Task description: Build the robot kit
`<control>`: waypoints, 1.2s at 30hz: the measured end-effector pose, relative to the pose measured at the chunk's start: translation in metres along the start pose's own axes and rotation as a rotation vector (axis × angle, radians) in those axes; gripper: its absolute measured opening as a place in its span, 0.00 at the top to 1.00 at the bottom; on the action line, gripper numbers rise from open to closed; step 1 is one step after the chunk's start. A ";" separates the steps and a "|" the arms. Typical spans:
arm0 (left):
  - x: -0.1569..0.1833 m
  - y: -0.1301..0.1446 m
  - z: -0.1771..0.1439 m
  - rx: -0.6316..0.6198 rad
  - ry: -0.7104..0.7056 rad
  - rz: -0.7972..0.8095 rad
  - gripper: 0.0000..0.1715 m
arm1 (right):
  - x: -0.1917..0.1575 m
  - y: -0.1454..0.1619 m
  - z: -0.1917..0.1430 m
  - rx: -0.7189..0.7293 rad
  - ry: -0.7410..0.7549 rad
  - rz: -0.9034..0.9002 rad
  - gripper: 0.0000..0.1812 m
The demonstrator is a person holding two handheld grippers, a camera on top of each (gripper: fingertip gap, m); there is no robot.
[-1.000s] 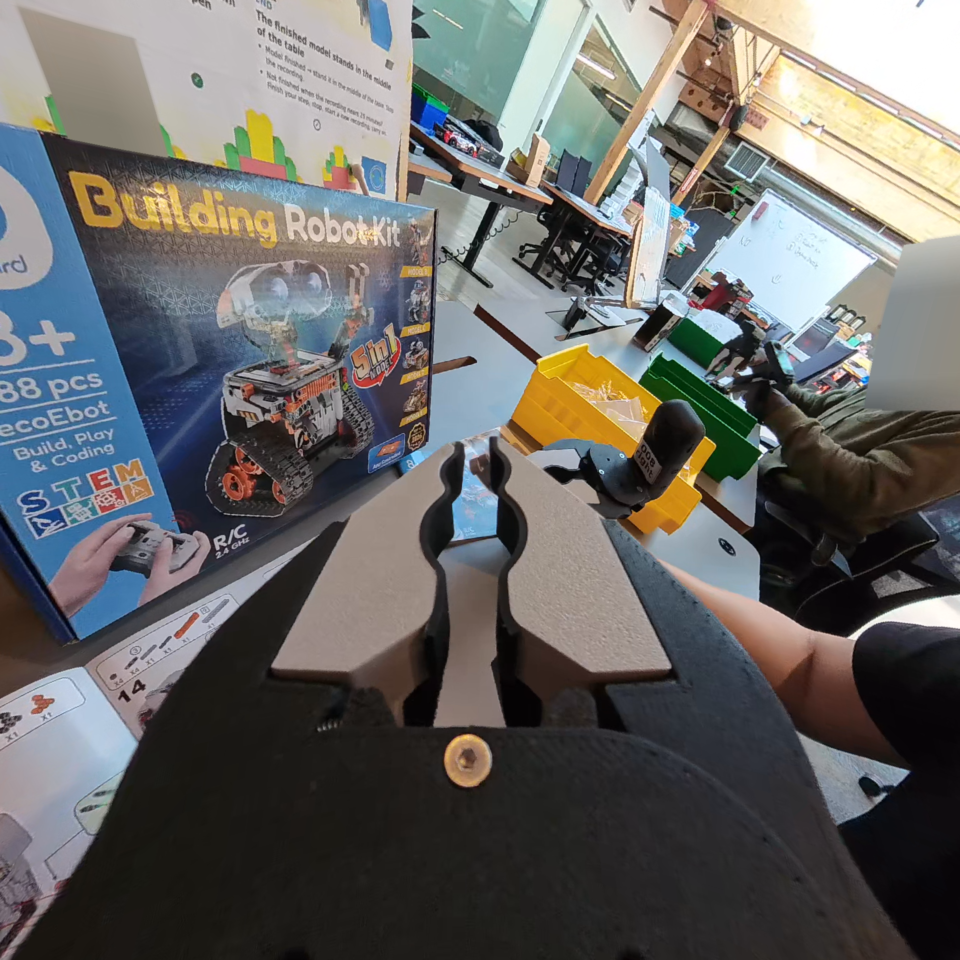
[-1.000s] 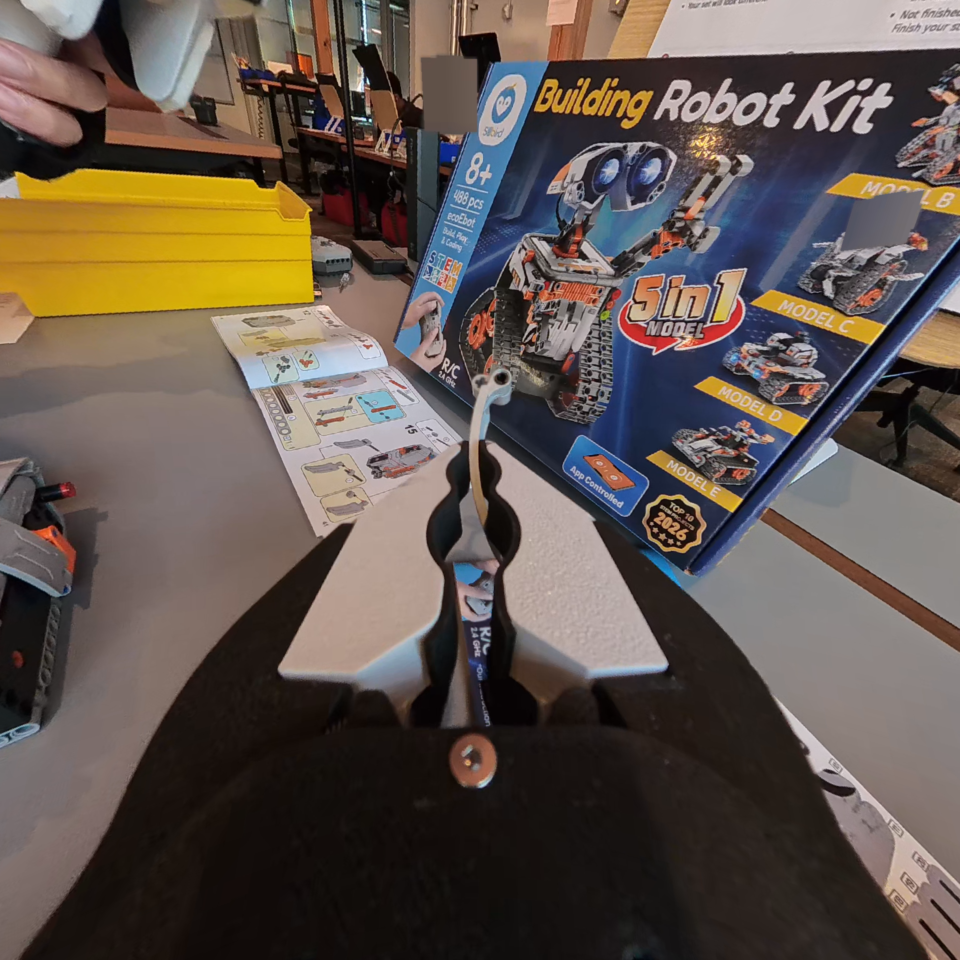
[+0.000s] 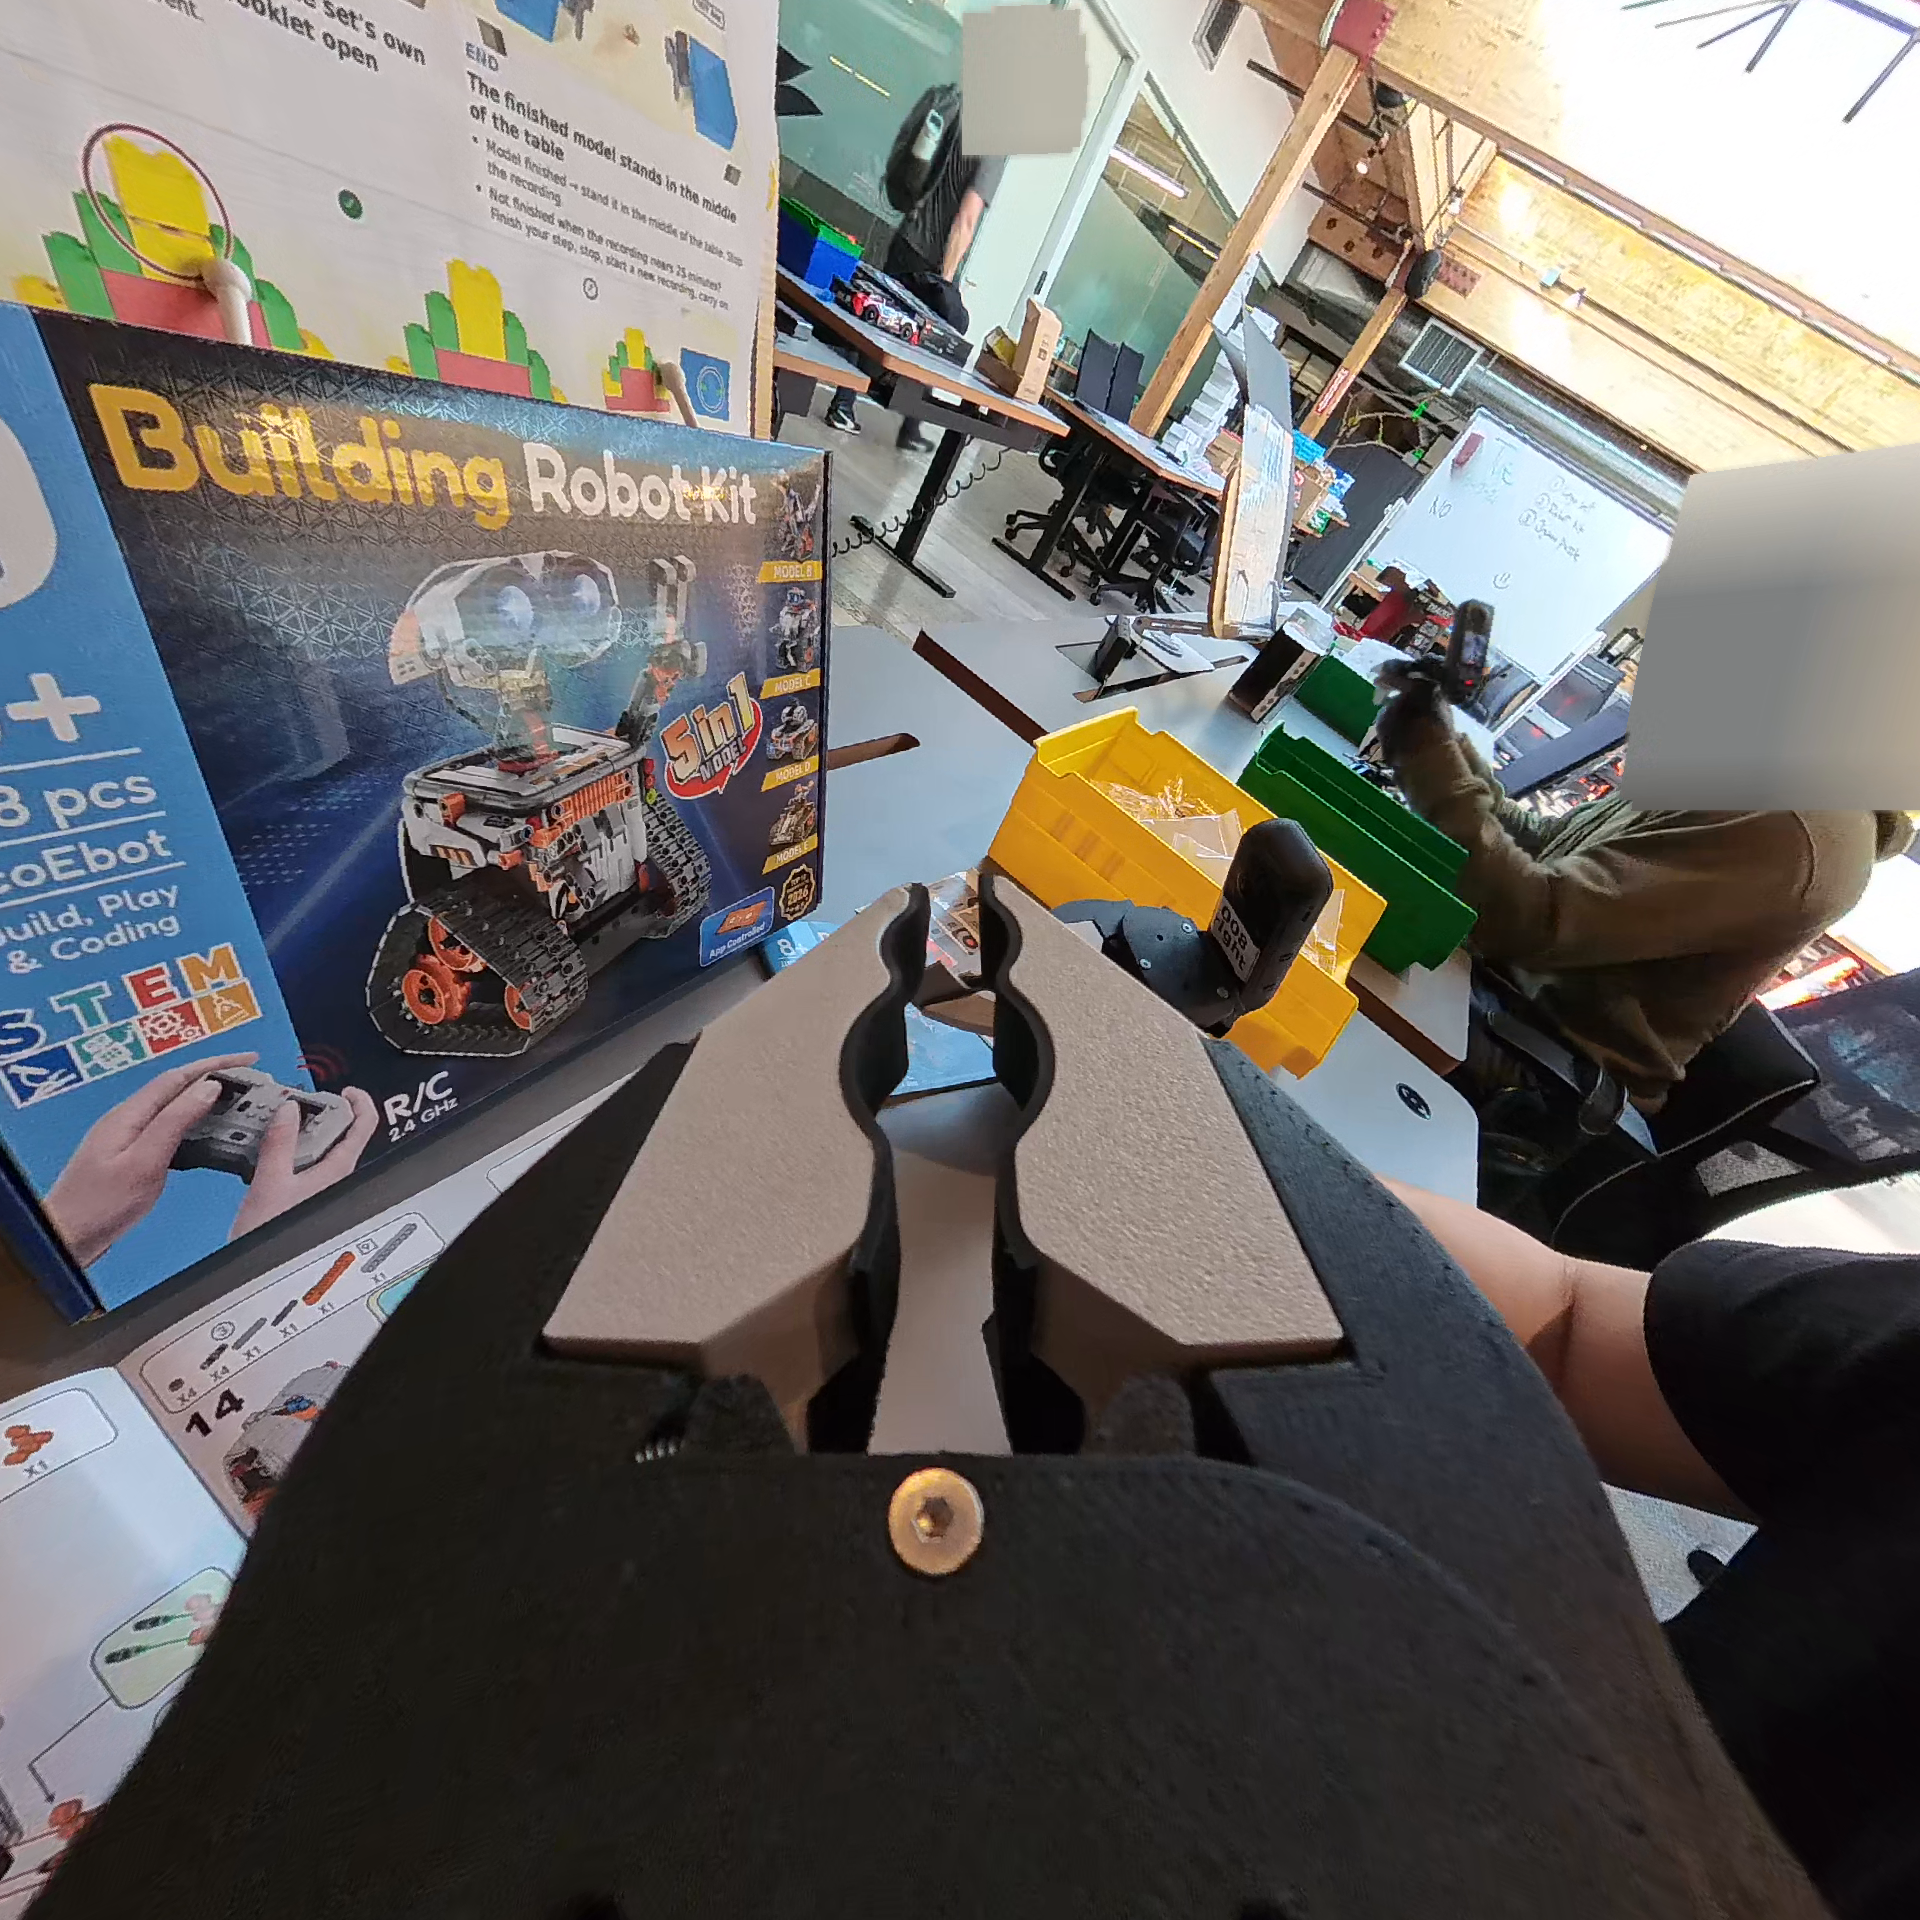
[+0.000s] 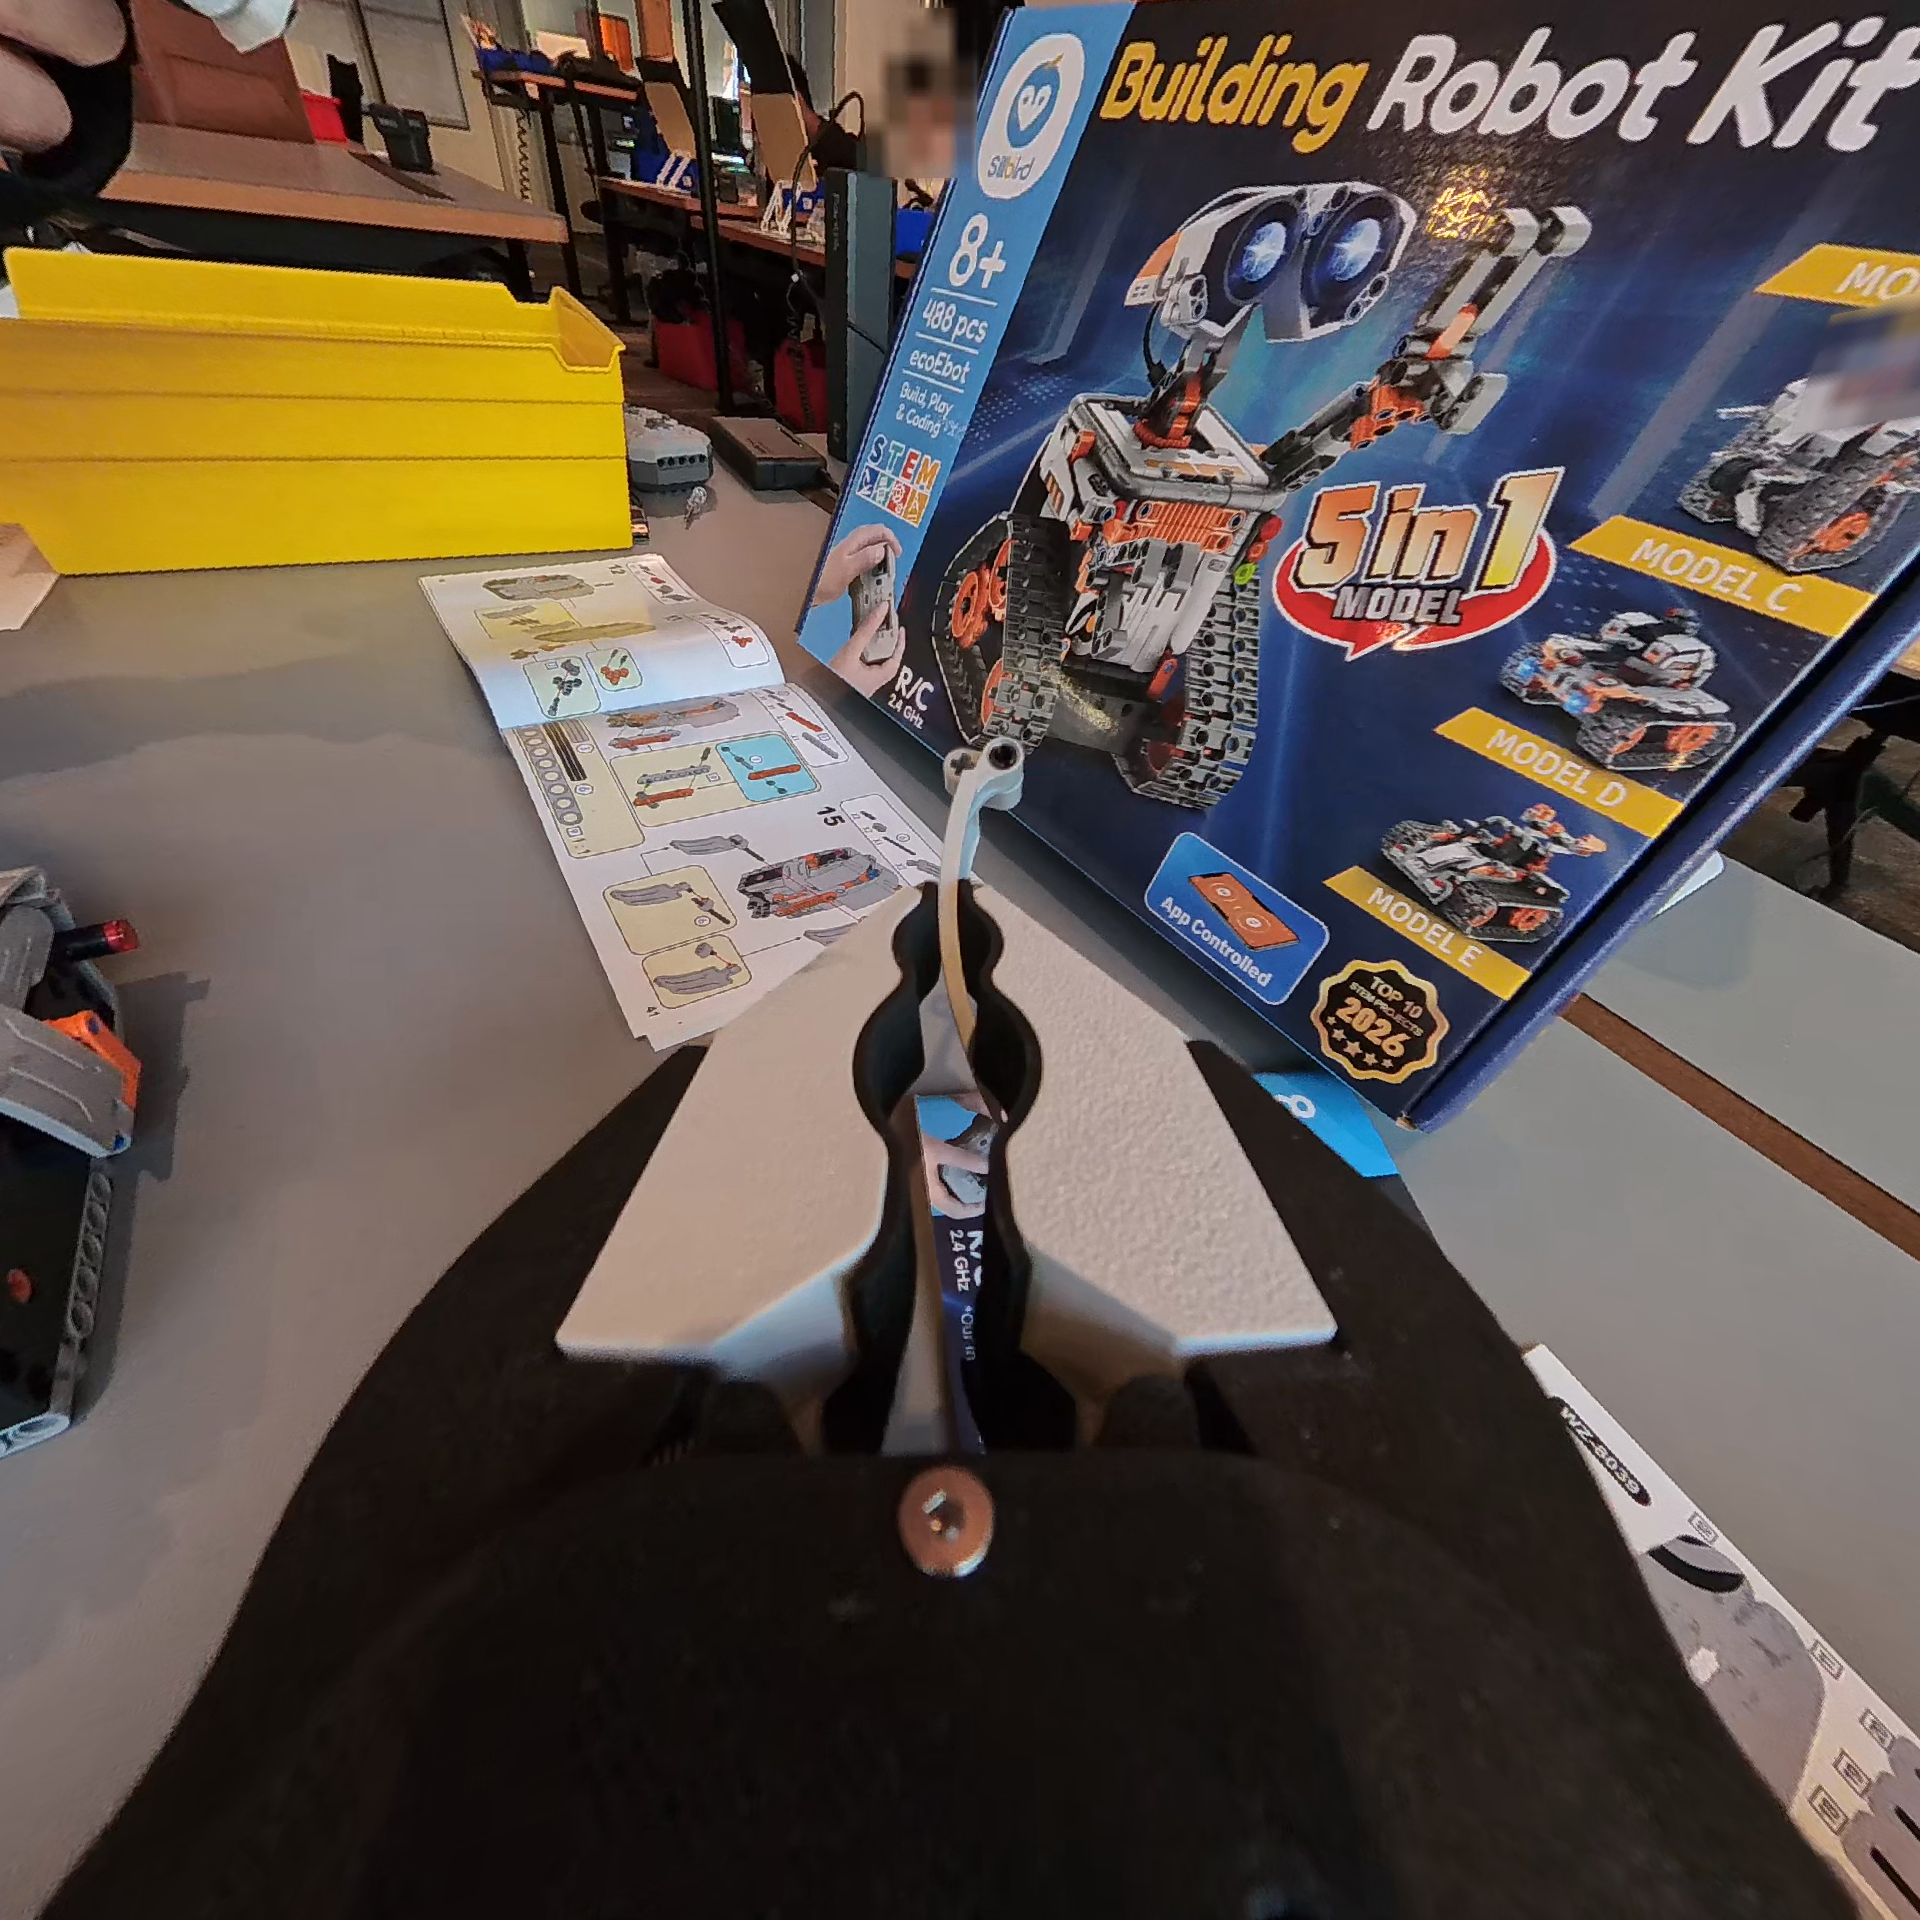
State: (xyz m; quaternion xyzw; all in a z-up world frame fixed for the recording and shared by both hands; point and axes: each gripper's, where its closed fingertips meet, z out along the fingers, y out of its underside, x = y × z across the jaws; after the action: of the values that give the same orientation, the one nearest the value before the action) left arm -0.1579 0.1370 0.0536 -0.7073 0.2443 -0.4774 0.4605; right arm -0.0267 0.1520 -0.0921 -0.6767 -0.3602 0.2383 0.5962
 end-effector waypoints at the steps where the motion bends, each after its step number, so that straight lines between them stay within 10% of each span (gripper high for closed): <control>1: 0.000 0.000 0.000 0.001 0.000 0.001 0.96 | 0.000 0.000 0.000 -0.002 -0.001 -0.001 1.00; 36: 0.006 -0.002 -0.001 0.002 0.010 0.006 0.96 | -0.004 0.010 0.005 -0.048 -0.028 0.006 1.00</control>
State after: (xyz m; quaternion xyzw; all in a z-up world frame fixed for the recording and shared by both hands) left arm -0.1566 0.1331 0.0580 -0.7038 0.2484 -0.4797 0.4614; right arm -0.0312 0.1519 -0.1032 -0.6885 -0.3720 0.2407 0.5742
